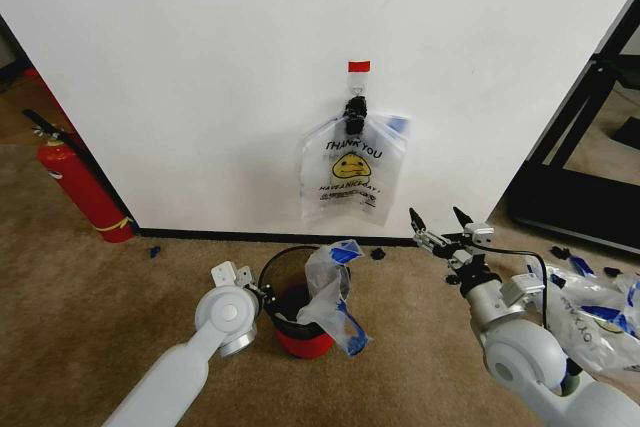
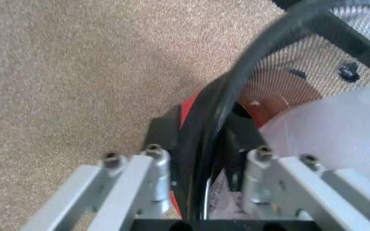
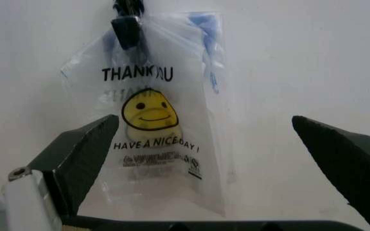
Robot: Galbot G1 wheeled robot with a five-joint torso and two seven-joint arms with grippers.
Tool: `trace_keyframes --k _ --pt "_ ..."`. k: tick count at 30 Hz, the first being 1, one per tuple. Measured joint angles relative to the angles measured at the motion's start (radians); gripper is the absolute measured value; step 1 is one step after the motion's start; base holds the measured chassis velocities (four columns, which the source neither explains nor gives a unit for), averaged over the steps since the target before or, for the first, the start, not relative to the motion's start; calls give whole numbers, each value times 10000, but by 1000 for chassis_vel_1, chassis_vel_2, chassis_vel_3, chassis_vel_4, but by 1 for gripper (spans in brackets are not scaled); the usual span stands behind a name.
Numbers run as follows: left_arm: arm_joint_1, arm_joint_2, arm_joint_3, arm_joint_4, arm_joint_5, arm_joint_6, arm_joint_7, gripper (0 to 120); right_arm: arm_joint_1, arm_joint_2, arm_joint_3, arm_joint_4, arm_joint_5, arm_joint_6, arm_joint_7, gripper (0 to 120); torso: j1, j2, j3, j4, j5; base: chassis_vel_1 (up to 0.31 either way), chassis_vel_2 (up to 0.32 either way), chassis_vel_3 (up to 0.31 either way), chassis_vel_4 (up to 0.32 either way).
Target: Pick up the garbage bag from the wall and place it over the trash bin.
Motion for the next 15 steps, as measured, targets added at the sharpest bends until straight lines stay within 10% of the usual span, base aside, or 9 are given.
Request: trace_keyframes --k 15 --pt "389 567 -389 -1336 661 215 88 77 9 94 -131 -88 -70 -16 -61 100 0 0 0 -1 2 0 0 0 0"
